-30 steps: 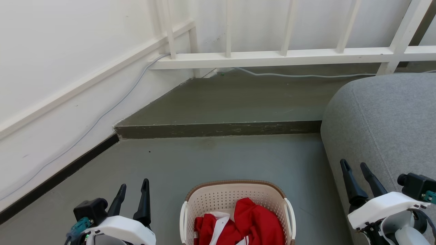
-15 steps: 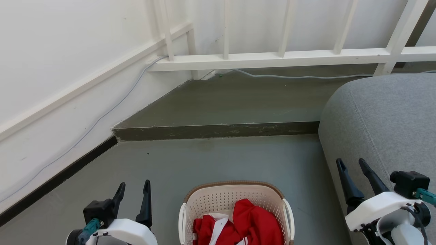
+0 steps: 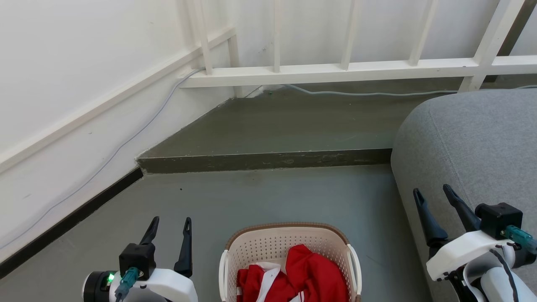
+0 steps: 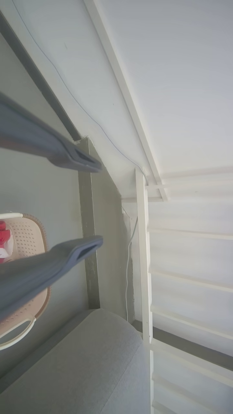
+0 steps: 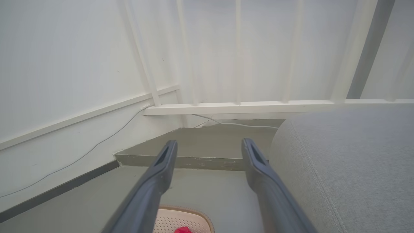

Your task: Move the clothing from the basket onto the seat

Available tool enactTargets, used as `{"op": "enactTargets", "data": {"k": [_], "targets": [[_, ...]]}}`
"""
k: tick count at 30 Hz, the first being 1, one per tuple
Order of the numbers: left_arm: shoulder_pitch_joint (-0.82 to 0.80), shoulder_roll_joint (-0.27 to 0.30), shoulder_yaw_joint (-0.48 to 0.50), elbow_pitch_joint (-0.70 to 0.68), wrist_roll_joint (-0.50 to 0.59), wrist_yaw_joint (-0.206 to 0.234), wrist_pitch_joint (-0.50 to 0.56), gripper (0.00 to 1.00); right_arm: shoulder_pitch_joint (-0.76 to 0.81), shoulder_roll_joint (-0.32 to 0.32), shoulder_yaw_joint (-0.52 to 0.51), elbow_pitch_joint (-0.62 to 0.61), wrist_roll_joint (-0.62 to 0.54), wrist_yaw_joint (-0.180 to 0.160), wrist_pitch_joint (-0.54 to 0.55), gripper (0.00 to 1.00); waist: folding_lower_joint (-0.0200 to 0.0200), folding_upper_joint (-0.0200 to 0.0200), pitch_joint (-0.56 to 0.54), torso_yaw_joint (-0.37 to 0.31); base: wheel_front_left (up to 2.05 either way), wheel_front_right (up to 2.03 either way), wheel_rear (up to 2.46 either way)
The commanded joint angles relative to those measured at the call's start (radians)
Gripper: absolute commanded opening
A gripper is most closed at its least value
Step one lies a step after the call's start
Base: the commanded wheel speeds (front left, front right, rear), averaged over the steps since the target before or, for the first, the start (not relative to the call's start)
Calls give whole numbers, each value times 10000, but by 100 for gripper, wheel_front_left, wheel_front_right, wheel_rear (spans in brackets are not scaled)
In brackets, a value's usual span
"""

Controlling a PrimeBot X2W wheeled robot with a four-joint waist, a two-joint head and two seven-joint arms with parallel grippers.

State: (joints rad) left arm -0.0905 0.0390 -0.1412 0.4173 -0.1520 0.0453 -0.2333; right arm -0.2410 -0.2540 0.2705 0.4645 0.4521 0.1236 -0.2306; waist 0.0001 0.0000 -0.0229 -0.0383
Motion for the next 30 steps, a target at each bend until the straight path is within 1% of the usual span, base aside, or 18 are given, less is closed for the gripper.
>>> {"op": "enactTargets", "data": {"k": [1,5,13,30], "targets": [[-533,106,254,-248,294,152,-177,100,-372,-213,167,-143,-293,70,-205,100,-1,0,3,-1,0,0,0],[-535,112,283,-276,572,377,-285,100,-396,-201,18,-39,-645,71,-312,100,-1,0,18,-8,0,0,0],[-446,112,511,-271,197,608,-285,100,-333,-40,-569,124,-798,71,-312,100,-1,0,42,3,0,0,0],[-428,112,440,-272,156,599,-285,100,-360,29,-632,56,-869,71,-312,100,-1,0,140,-31,0,0,0]]}}
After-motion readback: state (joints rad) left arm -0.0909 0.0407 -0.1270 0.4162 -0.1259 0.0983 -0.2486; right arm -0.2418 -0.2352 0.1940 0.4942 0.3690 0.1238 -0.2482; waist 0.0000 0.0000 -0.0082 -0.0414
